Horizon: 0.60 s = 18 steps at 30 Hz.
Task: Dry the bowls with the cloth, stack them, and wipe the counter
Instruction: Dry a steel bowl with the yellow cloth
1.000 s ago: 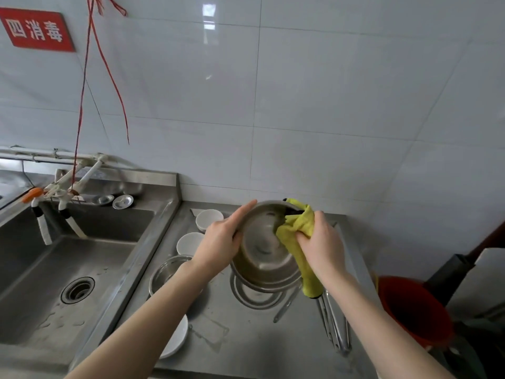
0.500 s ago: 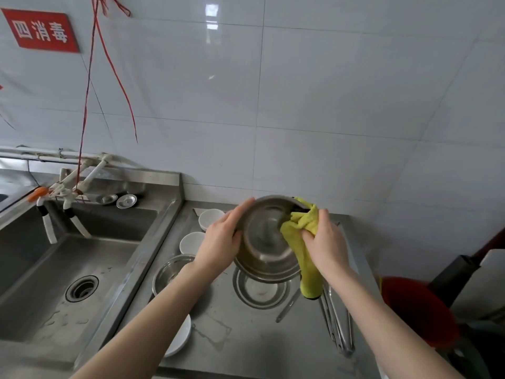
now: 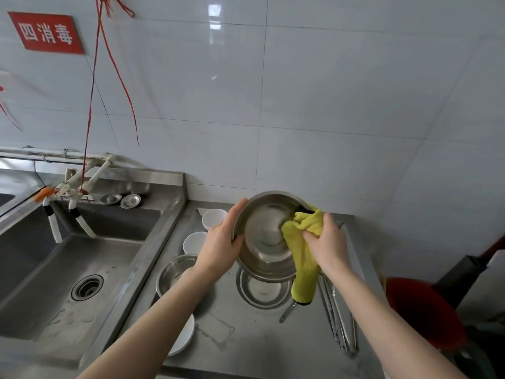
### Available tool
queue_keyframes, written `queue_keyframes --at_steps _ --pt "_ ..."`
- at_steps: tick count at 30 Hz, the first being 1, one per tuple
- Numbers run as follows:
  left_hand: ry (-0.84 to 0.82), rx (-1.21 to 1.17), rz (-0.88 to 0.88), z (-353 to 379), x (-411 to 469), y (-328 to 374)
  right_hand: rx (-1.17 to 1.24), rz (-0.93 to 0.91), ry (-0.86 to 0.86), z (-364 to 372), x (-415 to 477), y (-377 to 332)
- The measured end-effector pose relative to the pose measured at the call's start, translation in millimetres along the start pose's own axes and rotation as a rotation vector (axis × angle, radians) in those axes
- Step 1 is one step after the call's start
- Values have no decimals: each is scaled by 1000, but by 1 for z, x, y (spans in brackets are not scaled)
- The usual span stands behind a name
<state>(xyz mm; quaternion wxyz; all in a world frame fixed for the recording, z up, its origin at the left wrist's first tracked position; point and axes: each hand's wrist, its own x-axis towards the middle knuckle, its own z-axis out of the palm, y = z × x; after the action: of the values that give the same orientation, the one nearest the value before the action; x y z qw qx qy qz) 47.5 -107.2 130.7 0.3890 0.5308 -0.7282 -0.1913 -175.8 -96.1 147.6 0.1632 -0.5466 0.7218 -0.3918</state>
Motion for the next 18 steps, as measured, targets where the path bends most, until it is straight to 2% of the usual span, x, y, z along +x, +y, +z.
queue_keyframes --at_steps 2,7,9,12,15,18 --pt "-9 18 20 -2 2 1 -70 -58 4 0 -5 -2" --pt "-213 325 312 -2 12 8 -379 -417 -27 -1 -18 -16" --pt "-190 356 308 -4 15 10 -454 -467 -36 3 -18 -15" --pt "7 205 162 -9 14 8 -218 -256 46 8 -12 -8" --pt "20 58 92 -9 5 -1 61 10 29 7 -5 -1" --pt "-10 2 94 -6 2 -4 -33 -12 -24 5 -6 -2"
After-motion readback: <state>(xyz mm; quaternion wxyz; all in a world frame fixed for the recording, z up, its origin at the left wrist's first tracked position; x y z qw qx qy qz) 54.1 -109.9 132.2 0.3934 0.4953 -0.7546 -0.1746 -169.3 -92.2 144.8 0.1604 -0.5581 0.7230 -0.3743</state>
